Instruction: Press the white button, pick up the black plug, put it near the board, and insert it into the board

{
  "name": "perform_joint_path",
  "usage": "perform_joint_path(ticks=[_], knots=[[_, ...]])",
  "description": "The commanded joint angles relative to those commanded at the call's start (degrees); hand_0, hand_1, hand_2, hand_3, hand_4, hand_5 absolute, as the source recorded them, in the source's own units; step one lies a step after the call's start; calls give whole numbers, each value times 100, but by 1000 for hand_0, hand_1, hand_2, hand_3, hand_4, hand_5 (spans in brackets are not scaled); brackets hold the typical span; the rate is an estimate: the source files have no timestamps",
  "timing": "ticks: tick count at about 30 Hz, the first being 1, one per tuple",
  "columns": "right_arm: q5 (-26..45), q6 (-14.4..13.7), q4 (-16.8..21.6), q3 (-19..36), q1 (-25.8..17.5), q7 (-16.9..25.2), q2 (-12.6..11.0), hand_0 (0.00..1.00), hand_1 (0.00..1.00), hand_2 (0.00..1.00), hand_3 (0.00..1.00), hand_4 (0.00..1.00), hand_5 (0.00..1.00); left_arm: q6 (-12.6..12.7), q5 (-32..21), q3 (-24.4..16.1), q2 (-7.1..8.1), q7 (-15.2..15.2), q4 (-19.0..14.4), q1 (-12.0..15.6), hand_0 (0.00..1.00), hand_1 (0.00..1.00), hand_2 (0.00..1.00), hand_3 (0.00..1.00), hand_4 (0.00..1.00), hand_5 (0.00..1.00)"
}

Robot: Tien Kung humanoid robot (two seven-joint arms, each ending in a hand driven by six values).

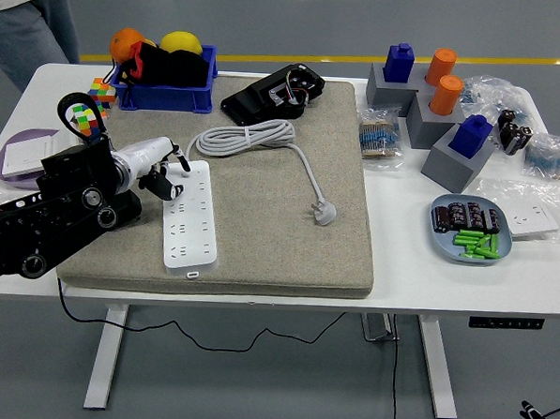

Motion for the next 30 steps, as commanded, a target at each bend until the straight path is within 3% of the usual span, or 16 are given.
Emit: perform_joint_path(ticks=[15, 30], knots=[[34, -1, -8, -125, 20, -5, -38, 726, 609, 556, 672, 739, 502, -2, -96, 204, -70, -31, 290, -186, 109, 36, 132, 631, 644, 2], [57, 3, -14, -177, 14, -7, -46, 725, 609, 556, 672, 739, 502, -5, -209, 392, -356, -108, 829, -409, 107, 35, 133, 639, 640, 2]])
